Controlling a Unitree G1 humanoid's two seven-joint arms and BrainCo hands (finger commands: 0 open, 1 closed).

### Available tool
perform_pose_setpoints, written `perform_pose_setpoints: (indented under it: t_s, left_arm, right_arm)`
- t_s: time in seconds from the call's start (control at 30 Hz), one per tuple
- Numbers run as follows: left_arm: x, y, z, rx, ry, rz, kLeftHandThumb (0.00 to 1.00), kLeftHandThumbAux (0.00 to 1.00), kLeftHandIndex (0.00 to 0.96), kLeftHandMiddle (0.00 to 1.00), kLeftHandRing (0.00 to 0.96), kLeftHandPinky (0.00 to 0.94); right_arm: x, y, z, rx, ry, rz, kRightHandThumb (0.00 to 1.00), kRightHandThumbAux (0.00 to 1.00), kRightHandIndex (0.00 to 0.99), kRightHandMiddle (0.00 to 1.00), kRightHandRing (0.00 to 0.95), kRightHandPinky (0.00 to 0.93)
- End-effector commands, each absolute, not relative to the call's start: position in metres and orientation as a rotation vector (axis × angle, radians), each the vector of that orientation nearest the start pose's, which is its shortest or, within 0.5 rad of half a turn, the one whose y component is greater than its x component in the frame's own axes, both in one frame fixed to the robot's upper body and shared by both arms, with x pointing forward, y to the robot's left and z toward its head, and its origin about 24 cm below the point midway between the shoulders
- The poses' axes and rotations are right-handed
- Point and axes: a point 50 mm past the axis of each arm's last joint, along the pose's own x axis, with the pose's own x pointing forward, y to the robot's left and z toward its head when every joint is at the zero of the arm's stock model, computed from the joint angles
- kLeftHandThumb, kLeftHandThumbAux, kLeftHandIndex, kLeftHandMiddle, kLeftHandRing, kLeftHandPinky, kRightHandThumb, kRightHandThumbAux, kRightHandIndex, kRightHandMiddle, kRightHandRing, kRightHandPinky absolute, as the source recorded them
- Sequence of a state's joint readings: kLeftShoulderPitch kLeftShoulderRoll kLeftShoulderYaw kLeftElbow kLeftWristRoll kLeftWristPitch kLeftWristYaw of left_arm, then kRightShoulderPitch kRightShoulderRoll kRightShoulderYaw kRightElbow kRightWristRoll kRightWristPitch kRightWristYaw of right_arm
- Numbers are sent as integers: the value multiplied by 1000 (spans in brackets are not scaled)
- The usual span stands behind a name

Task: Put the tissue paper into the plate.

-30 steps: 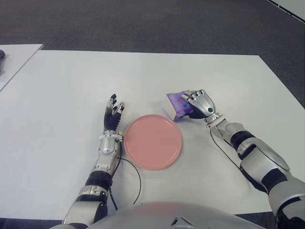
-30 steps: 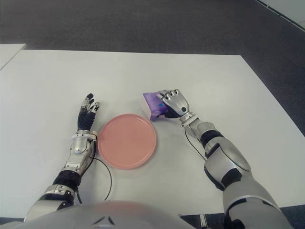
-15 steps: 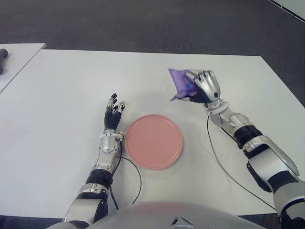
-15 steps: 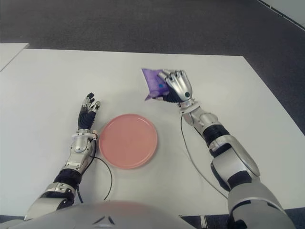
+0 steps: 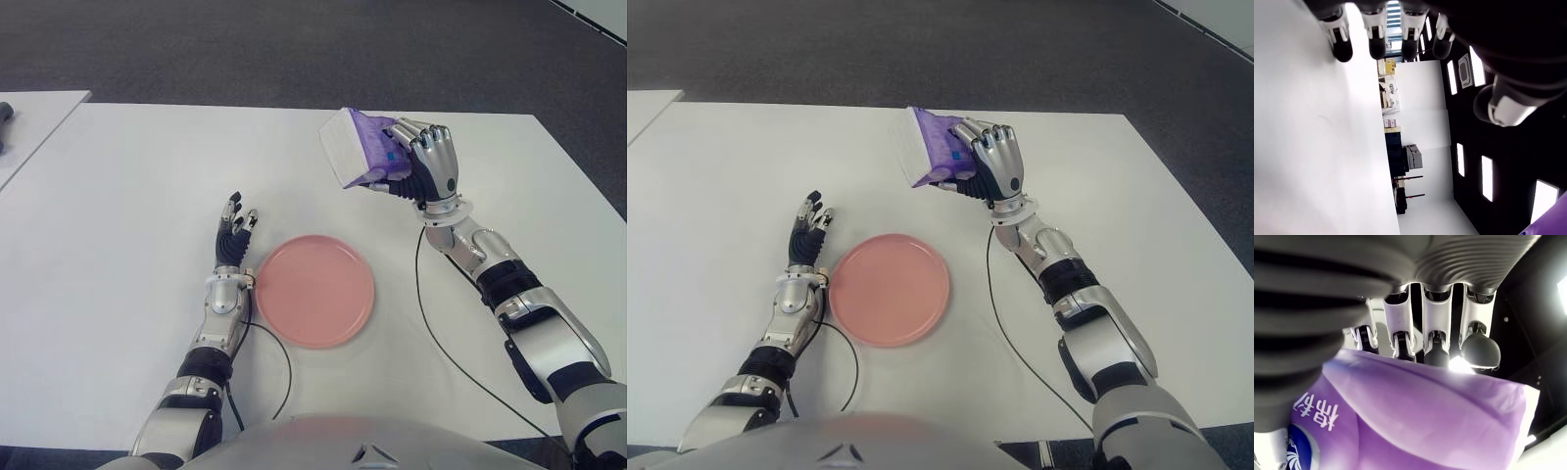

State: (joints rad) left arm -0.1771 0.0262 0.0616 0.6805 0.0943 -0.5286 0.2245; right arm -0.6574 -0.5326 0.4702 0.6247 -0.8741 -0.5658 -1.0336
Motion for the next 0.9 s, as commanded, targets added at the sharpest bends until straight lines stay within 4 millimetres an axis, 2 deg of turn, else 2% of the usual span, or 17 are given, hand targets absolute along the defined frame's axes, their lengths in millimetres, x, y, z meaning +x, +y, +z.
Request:
perform_pose_setpoints:
  t_s: [0.03,0.17,0.43,0.67,0.9]
  left_arm:
    - [262,165,-20,107,-15,207,0,447,0,0,0,0]
    - [262,165,-20,108,-17,210,0,449,0,0,0,0]
    - [262,165,-20,110,-16,206,0,449,0,0,0,0]
    - [263,164,-19,107,-16,199,0,447,0,0,0,0]
    - [264,164,-19,101,-13,197,0,449,0,0,0,0]
  right_arm:
    - [324,-151,133,-1010,-1139,-102,852,681,393,524,847,804]
    - [322,-151,136,-980,-1148,-94,852,681,393,524,848,810]
    - [309,-136,139,-894,-1203,-32,853,680,395,527,855,826]
    - [285,-123,115,-984,-1214,125,853,680,395,528,849,822]
    - [265,-118,106,-1014,-1214,319,854,679,397,531,845,819]
